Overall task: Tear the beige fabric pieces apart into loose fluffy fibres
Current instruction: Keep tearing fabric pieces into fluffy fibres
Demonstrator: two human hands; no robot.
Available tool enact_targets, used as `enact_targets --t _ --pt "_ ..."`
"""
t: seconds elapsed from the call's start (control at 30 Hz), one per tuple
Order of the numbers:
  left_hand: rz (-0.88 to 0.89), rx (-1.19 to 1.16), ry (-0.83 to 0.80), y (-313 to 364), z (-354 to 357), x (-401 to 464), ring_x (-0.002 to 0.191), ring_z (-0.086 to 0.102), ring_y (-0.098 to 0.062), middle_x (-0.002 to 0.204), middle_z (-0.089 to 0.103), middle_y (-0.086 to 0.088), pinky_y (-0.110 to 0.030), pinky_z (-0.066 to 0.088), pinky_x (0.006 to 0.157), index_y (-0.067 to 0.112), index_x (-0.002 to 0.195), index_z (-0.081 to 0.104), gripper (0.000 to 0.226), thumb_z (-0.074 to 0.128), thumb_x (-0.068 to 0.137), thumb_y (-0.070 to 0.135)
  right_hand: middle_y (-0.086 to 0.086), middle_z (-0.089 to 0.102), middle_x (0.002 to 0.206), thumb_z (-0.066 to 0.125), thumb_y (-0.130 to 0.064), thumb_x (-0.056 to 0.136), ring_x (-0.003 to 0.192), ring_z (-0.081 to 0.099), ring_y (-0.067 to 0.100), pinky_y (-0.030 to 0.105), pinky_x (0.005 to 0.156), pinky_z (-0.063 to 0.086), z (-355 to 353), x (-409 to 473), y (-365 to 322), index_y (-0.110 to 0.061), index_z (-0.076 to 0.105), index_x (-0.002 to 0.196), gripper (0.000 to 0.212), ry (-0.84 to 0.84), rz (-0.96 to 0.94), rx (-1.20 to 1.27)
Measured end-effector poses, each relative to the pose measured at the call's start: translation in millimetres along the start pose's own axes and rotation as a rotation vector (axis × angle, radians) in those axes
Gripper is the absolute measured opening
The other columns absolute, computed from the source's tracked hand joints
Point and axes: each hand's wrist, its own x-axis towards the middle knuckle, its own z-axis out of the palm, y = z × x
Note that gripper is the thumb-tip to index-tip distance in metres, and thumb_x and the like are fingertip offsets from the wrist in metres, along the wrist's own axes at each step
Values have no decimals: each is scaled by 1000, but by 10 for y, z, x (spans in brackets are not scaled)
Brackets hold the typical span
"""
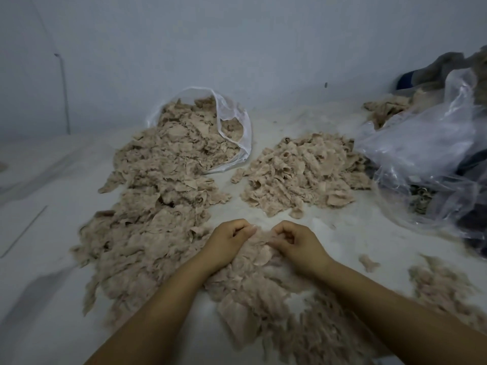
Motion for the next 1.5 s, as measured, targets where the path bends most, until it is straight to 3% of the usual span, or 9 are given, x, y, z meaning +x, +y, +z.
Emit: enact_targets --t 0.17,0.47,0.57,0.7,0.87,1.17,1.27,1.37,1.5 --pt "6 -14 67 21 50 85 56 39 -2 61 41 9 -19 32 57 19 62 47 34 51 96 22 10 55 69 66 -9 88 58 54 13 22 57 48 -32 27 -20 -1 60 84 11 -67 95 218" --pt "-109 -14 252 -49 41 253 56 30 -11 60 30 5 -24 23 52 18 64 32 37 40 100 17 8 61 51 69 0 81 42 57 12 21 47 50 -178 21 100 -1 58 71 15 -52 201 346" --pt "-97 -36 229 -81 -29 243 55 31 -9 59 31 6 -20 25 50 18 64 34 37 42 100 18 7 64 71 74 -10 80 54 60 9 20 54 50 -276 -23 135 -7 62 81 12 -99 228 264" --pt "19 -91 29 79 53 222 54 45 4 57 50 13 -12 36 55 21 66 55 30 52 96 17 -15 58 105 75 -47 73 93 57 -1 16 78 46 -236 52 -12 -35 59 116 47 -137 155 -38" --pt "59 -73 4 174 189 252 67 58 4 70 66 13 -11 43 65 27 73 67 25 56 93 16 6 58 55 75 -11 80 48 51 15 21 47 44 -123 159 -133 -8 64 76 12 -56 158 329" --pt "-35 147 204 -50 101 238 54 39 -3 58 42 8 -20 30 53 16 69 48 32 46 98 29 1 61 52 73 -5 81 48 57 11 20 49 48 -320 241 -51 -8 60 70 17 134 96 342" --pt "-89 110 96 -64 25 206 48 49 -3 50 53 7 -23 41 57 19 67 59 33 51 95 34 -11 64 69 67 6 82 65 58 4 11 63 47 -468 306 -22 -12 64 72 21 166 -32 180" --pt "-98 241 -63 -20 54 258 76 58 -7 84 62 9 -21 45 73 25 87 68 13 65 86 38 -1 63 96 49 16 86 84 56 3 2 79 37 -544 332 75 -6 70 85 31 275 -122 -224" --pt "-160 515 -198 -34 136 308 99 51 -16 110 51 1 -27 42 85 18 120 59 46 70 81 39 -1 59 107 63 -35 89 100 57 13 22 87 44 -355 217 203 -19 68 106 24 -3 115 -460"
